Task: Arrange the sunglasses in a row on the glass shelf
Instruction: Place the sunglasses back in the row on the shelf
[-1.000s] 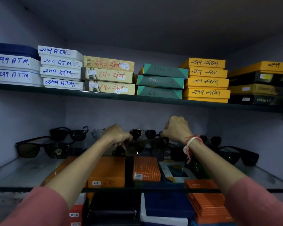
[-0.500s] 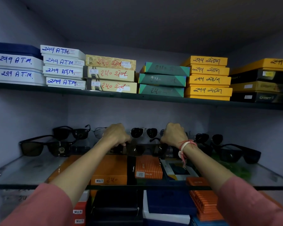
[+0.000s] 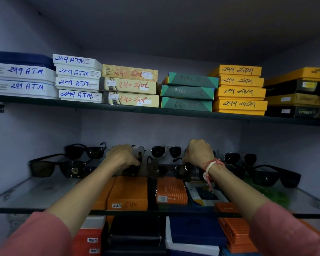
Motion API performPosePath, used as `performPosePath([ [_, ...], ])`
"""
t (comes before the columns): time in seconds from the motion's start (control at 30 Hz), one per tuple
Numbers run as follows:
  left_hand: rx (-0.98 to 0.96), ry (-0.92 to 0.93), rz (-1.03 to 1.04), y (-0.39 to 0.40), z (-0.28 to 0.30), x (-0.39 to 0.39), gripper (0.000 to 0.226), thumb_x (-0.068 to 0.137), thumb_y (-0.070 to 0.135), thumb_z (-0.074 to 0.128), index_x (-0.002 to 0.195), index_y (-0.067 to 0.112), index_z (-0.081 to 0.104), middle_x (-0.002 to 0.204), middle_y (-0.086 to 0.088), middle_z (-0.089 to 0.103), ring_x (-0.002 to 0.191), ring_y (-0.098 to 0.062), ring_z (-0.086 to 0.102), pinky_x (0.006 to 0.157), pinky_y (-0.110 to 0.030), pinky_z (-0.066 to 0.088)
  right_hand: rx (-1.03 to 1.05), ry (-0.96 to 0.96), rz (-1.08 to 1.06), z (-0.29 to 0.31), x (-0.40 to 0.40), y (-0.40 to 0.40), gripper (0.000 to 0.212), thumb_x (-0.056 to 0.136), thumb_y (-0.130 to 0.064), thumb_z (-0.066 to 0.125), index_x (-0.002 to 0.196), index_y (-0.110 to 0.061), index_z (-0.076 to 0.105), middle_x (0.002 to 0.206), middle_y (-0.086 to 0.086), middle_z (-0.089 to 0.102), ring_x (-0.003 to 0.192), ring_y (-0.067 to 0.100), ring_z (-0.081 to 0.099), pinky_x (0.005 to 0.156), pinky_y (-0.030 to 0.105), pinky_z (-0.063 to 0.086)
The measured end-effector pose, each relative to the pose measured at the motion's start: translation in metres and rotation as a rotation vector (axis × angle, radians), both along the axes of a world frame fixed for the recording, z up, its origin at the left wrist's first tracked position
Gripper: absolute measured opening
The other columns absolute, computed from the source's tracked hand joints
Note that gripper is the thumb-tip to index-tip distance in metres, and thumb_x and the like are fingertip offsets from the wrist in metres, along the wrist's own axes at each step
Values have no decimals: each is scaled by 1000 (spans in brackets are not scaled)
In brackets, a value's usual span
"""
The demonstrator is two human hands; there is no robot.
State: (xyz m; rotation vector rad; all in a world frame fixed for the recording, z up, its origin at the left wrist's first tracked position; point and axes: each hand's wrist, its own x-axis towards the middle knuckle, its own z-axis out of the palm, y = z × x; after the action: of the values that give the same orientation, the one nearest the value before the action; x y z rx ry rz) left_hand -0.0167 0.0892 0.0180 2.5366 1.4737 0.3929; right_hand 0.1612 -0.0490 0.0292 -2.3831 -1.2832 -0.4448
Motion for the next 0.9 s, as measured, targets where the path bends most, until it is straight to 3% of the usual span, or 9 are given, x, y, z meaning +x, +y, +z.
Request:
performPosePath([
  [0.07,56,7,30,2,0,-7,25,81,33,69,77,12,57,68,0,54,64,-17,55,58,-27,43,18,-3,4,1,-2,1,31,78,-23,77,97,0,68,100,17,69,93,33,67,71,32,50],
  [0.23,214,-33,-6,8,0,-31,20,94,27,55,83,11,60,103,-12,69,94,-29,64,73,-35,47,169,-40,116,5,-14,7,19,82,-17,71,97,-6,76,100,15,74,92,32,70,80,36,58],
  [0.3,231,-147,-71,11,3,-43,26,98,27,49,97,8,67,110,-13,70,100,-30,65,81,-38,50,220,-40,247,8,-21,13,19,85,-17,68,100,-11,78,101,11,76,94,27,71,86,36,58],
  [0.47,336,-249,-206,7,13,-66,28,99,33,46,111,19,67,116,-5,70,112,-26,60,101,-47,36,219,89,590,16,-54,31,35,89,-33,67,115,-11,73,117,5,74,96,9,67,84,19,52],
  [0.57,368,-241,-237,3,16,-73,28,98,34,47,109,20,68,114,-2,70,111,-25,60,101,-48,34,215,126,622,14,-62,37,34,85,-34,71,108,-10,77,111,4,76,64,-9,62,66,3,50],
  [0.63,351,-233,-271,1,15,-77,28,97,34,49,108,17,68,112,-2,70,108,-24,61,99,-47,41,220,160,625,12,-65,39,31,82,-34,73,100,-10,79,99,6,79,60,-7,67,63,8,56],
  [0.7,327,-261,-313,0,14,-79,26,95,33,53,105,15,69,107,-3,70,101,-24,63,88,-43,50,189,148,616,13,-70,39,29,80,-34,77,94,-9,81,88,8,80,65,9,72,66,24,62],
  [0.8,303,-315,-322,-3,16,-82,28,88,31,65,111,15,69,112,-6,70,98,-20,65,86,-41,54,207,44,586,15,-77,40,21,80,-30,78,87,-11,82,82,5,80,58,4,66,66,23,61],
  [0.9,265,-408,-247,-3,22,-89,54,72,31,82,121,13,67,120,-7,68,99,-21,68,92,-39,55,264,5,541,16,-81,39,19,81,-29,76,86,-11,82,82,3,80,61,7,65,66,23,56],
])
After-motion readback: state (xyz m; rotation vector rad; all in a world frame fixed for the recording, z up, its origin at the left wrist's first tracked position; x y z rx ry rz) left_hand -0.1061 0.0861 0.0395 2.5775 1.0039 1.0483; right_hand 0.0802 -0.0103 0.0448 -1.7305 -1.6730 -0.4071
